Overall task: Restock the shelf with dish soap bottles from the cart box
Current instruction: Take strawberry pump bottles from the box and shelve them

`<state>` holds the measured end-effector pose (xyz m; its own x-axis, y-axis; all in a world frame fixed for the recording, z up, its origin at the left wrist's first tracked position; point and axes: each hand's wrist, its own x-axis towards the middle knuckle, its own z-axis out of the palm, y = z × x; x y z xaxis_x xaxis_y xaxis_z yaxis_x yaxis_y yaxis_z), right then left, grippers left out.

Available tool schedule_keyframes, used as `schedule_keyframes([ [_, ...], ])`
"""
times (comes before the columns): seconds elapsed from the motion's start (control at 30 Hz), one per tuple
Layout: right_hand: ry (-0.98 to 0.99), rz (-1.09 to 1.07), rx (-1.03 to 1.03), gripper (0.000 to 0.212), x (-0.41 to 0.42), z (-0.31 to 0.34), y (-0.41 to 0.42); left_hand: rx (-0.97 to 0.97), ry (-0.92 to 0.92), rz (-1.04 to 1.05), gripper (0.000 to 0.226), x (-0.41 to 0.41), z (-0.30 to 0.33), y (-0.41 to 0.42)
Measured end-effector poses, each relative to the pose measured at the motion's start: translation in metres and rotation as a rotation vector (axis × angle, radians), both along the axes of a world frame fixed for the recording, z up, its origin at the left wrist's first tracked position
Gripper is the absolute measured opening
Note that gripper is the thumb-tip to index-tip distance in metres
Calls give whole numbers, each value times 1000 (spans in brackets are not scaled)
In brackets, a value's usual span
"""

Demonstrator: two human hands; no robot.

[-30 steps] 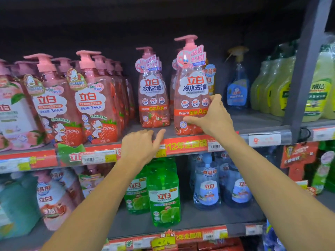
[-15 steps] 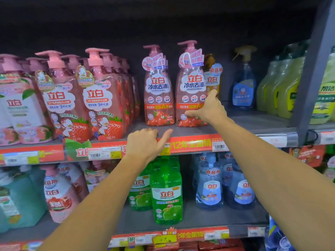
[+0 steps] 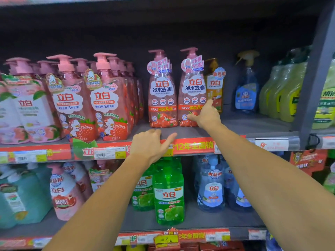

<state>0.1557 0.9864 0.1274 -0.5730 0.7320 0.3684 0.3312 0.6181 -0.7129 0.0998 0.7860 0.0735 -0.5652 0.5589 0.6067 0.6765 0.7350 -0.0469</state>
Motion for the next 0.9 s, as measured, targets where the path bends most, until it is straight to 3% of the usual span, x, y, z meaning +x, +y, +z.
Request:
schedule_keyframes([
  [0.2, -298, -104, 206, 93, 5, -10, -6, -63, -50, -1, 70, 0, 2, -6],
  [0.3, -415, -142, 345, 88, 15, -16, -6, -77, -47, 17, 76, 3, 4, -6],
  [0.53, -418, -38, 422, 86, 49, -34, -17, -101, -72, 22, 79, 10, 4, -4],
  [0.73, -372, 32, 610, 68, 65, -55, -29, -129, -11, 47, 68, 24, -8, -1],
  [0.9, -297, 23, 723, 87, 80, -85, -46, -224, 18, 51, 82, 40, -21, -11],
])
